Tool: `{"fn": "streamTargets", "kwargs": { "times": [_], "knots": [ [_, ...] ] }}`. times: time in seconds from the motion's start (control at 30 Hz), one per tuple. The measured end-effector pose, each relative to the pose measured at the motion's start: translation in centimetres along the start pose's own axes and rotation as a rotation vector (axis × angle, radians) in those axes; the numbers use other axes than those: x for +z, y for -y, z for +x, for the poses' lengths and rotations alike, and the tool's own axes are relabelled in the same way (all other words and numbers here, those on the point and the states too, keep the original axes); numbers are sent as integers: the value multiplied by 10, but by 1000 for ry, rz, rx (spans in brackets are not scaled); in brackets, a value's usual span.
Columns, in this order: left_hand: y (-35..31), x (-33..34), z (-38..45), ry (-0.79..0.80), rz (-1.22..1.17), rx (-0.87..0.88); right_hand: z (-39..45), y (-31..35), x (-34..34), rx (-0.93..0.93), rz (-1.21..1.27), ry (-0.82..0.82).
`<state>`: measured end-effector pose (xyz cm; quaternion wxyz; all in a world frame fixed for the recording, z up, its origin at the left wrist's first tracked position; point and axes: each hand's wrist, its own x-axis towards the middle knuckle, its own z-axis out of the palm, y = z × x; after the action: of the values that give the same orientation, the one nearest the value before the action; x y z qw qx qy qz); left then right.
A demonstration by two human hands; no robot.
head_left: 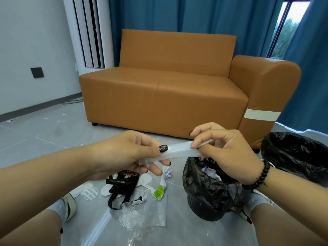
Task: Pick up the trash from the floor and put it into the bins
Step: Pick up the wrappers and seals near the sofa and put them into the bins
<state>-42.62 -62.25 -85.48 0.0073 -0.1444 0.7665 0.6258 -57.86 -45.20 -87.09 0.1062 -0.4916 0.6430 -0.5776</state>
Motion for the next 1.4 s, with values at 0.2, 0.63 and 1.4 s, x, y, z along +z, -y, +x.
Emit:
{"fn": "streamTargets", "kwargs": {
  "times": [0.2,0.63,1.4],
  "knots": [
    [1,17,22,-188,14,174,2,-7,-12,287,394,-33],
    [46,58,81,-216,-183,143,-5,-43,-35,468,522,-227],
    [103,117,201,61,-209,-439,9,-159,-109,194,-925,-164]
  ]
}}
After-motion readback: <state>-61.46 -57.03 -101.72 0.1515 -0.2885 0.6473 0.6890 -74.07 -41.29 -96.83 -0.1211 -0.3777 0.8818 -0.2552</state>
